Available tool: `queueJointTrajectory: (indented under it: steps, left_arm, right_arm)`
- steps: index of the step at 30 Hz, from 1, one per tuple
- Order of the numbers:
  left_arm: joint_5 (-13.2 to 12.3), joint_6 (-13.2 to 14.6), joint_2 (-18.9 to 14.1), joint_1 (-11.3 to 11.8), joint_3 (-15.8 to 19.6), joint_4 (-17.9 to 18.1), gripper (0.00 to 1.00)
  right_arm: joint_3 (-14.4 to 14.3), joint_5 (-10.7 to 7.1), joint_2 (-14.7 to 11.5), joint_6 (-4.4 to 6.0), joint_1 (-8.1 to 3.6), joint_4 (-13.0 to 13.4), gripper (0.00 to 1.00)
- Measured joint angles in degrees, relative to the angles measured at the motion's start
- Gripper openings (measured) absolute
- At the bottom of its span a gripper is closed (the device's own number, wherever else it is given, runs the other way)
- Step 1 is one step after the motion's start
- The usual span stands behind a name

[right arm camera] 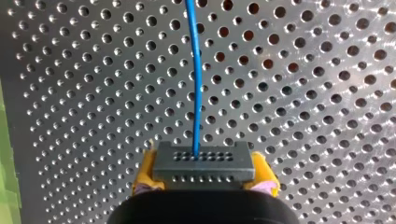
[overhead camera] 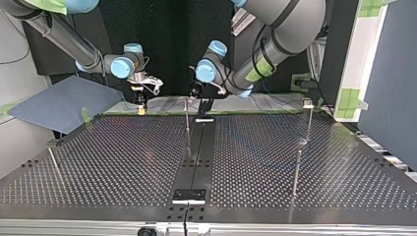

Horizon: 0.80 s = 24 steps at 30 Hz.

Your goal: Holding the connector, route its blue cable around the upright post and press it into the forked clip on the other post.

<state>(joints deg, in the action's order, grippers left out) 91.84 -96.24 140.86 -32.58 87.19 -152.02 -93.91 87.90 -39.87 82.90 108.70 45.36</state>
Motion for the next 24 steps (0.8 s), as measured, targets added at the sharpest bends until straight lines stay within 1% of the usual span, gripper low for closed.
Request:
queueJointTrajectory:
  steps: [16,20,24]
  left_arm:
    - [1.17,0.04,-0.08,-1.30,0.38,-0.02,1.00]
    - [2.41,0.07,-1.15,-1.45,1.46,0.65,1.00]
    - [4.40,0.02,-3.28,-1.67,3.59,2.66,1.00]
  right_arm:
    - [0.00,0.00,0.00,0.26,-0.02,0.00,0.00]
    - [0.01,0.00,0.00,0.26,-0.03,0.00,0.00]
    - [0.00,0.00,0.00,0.27,-0.05,0.00,0.00]
